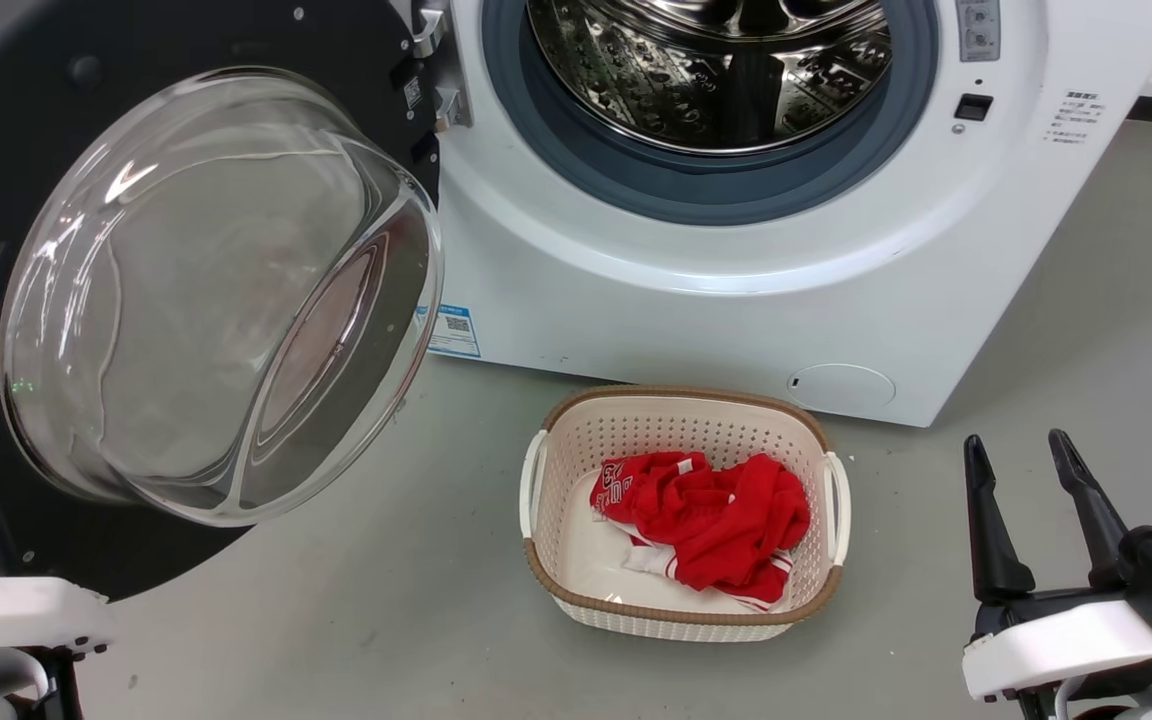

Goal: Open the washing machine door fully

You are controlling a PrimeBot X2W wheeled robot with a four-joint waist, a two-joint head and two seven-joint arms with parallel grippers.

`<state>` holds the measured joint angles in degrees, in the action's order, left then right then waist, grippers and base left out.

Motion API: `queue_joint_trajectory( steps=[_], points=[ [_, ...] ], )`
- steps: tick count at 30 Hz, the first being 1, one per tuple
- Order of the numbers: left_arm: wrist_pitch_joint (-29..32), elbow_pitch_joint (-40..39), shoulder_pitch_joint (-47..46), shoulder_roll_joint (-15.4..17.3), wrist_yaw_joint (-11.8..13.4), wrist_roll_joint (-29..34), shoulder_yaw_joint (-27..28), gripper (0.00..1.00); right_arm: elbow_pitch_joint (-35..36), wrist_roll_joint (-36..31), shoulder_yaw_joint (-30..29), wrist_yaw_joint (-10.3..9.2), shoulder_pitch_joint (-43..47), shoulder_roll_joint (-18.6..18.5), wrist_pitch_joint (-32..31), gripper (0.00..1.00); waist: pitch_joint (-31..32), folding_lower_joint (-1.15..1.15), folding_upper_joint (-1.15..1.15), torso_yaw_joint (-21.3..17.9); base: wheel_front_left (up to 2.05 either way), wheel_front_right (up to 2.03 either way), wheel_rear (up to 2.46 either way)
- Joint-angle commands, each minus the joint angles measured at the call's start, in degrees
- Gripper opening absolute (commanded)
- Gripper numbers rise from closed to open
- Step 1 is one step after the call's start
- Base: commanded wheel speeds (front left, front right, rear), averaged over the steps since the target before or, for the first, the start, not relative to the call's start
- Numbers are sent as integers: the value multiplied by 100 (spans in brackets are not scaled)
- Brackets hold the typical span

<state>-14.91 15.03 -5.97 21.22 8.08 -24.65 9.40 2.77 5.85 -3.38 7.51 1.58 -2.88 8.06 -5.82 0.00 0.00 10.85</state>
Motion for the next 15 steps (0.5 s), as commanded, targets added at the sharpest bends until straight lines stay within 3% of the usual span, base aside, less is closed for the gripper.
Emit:
queue_joint_trajectory(
  steps=[1, 8, 15],
  points=[
    [-37, -97, 78, -42, 11, 101, 49, 0, -15, 6, -9, -4, -52, 4, 38, 100, 15, 0, 0, -37, 0, 0, 0],
    [-33, -1164, 827, -678, 74, 717, 288, 0, -77, 40, -21, -4, -45, 5, 94, 100, 143, 0, 0, -248, 0, 0, 0],
    [-28, -2015, 1374, -1324, -75, 1264, -64, 0, -112, 7, -15, -4, 50, 4, 83, 100, 309, 0, 0, -450, 0, 0, 0]
  ],
)
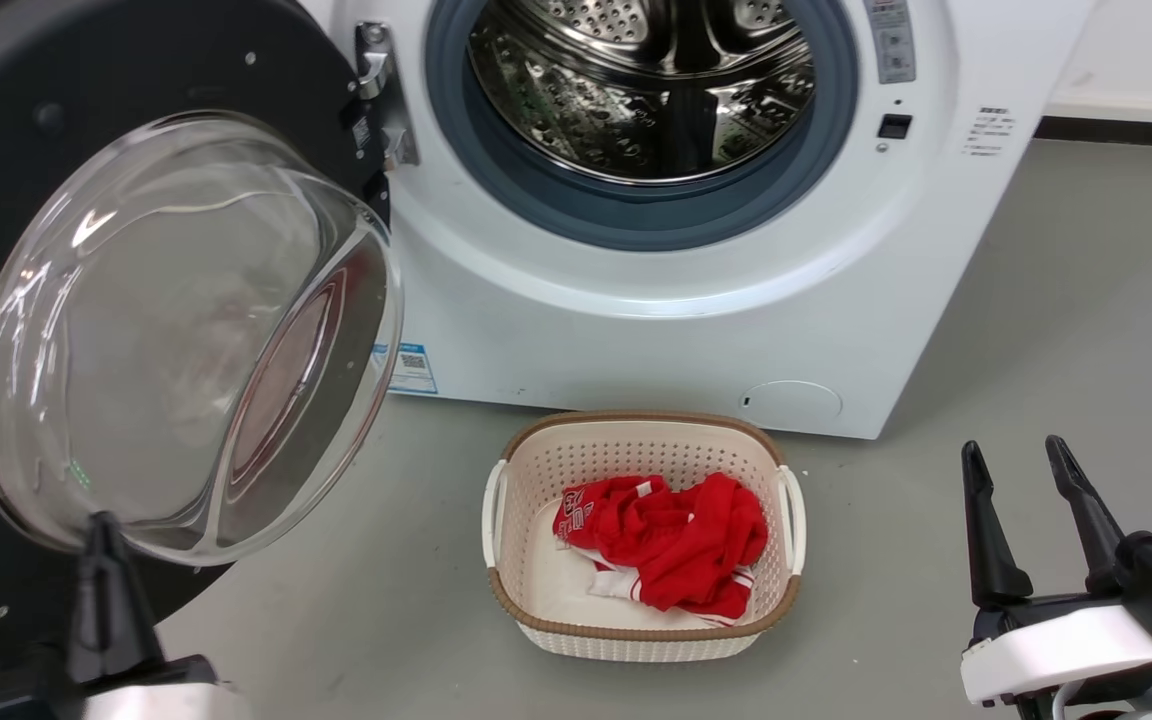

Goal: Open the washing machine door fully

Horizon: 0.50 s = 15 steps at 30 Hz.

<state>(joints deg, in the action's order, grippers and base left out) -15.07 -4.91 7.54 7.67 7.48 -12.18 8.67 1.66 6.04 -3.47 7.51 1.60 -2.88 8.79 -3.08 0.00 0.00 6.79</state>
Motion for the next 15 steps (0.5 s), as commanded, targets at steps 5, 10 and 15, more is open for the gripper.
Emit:
queue_joint_trajectory(
  steps=[5, 10, 15],
  points=[
    [-13, -173, -71, -234, -236, 234, -434, 0, 38, -43, 52, -4, 44, 5, -16, 100, 103, 0, 0, -243, 0, 0, 0],
    [-13, -172, -207, -368, -281, 414, -823, 100, 91, -53, 93, -4, 71, 5, -47, 100, 172, 0, 0, -456, 0, 0, 0],
    [-13, -35, -398, -399, -340, 471, -1026, 100, 128, -52, 101, -4, 87, 5, -79, 100, 207, 0, 0, -626, 0, 0, 0]
  ],
)
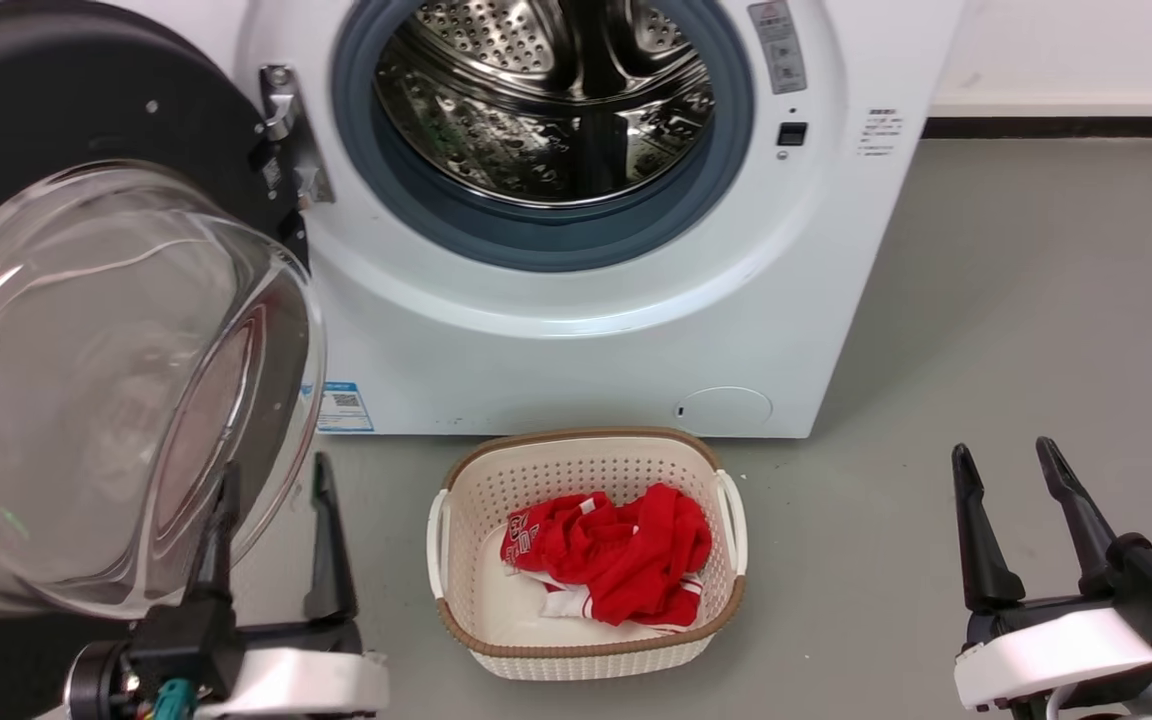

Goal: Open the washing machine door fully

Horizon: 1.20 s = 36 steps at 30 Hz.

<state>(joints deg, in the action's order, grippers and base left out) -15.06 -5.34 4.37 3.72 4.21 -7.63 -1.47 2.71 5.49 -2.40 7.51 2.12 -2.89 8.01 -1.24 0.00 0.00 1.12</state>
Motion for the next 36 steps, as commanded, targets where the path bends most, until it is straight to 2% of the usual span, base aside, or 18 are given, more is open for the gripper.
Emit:
queue_joint_trajectory(
  steps=[1, 4, 12, 21, 36],
  points=[
    [-14, 55, -142, -8, -37, 43, -67, 100, 30, -13, -10, -4, 43, 6, -10, 100, 33, 0, 0, -95, 0, 0, 0],
    [-15, 216, -342, -10, -115, 112, -179, 100, 66, -62, -48, -4, 63, 6, -17, 100, 49, 0, 0, -201, 0, 0, 0],
    [-15, 580, -402, -22, -106, 180, -185, 100, 63, -51, 25, -4, 138, 6, -40, 100, 105, 0, 0, -387, 0, 0, 0],
    [-15, 488, -283, -37, -40, 253, -108, 100, 46, -17, 130, -4, 108, 6, 20, 100, 70, 0, 0, -337, 0, 0, 0],
    [-15, 466, -320, -42, -71, 312, -32, 100, 11, 12, 116, -4, 61, 5, 44, 100, 21, 0, 0, -342, 0, 0, 0]
  ],
)
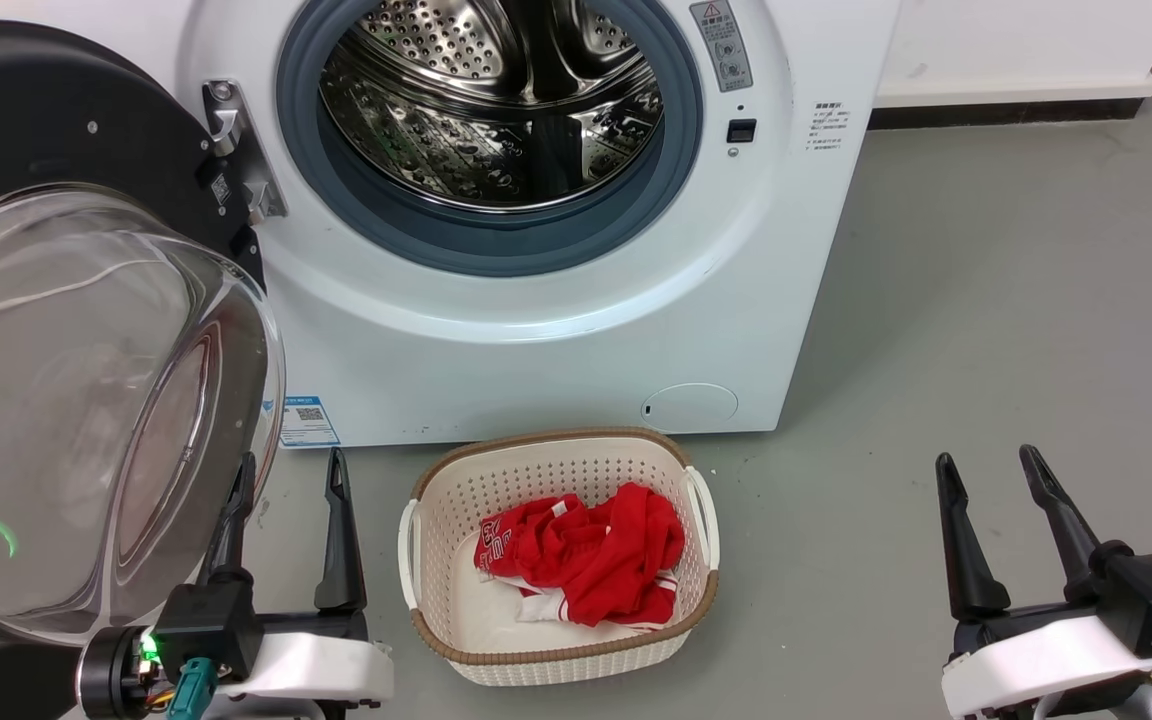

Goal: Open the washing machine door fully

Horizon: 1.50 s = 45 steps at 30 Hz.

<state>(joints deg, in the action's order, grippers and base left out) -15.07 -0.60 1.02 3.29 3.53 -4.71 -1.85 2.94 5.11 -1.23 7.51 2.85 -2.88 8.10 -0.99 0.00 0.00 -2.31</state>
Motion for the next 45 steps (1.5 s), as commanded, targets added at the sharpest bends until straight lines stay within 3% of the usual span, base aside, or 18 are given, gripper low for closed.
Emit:
queue_joint_trajectory(
  steps=[1, 6, 7, 29, 45],
  points=[
    [-14, -6, 8, 2, -7, 30, 7, 100, -16, 49, -3, -4, -14, 4, 41, 100, -5, 0, 0, 1, 0, 0, 0],
    [-14, -8, 6, -2, -27, 30, 3, 100, -23, 63, -8, -4, -16, 5, 49, 100, -22, 0, 0, 2, 0, 0, 0],
    [1, 22, 5, -3, -12, 21, 5, 0, -34, 27, -1, 0, 3, 0, 21, 0, -20, 0, 0, 2, 0, 0, 0],
    [526, 468, -192, 37, -303, -2383, 158, 0, -508, 2488, 26, -1, -233, -125, -246, 0, -4, 0, 0, 40, 0, 0, 0],
    [841, 669, -318, 53, -476, -3774, 264, 0, -750, 3893, -2, -1, -391, -169, -429, 0, 8, 0, 0, 68, 0, 0, 0]
  ],
)
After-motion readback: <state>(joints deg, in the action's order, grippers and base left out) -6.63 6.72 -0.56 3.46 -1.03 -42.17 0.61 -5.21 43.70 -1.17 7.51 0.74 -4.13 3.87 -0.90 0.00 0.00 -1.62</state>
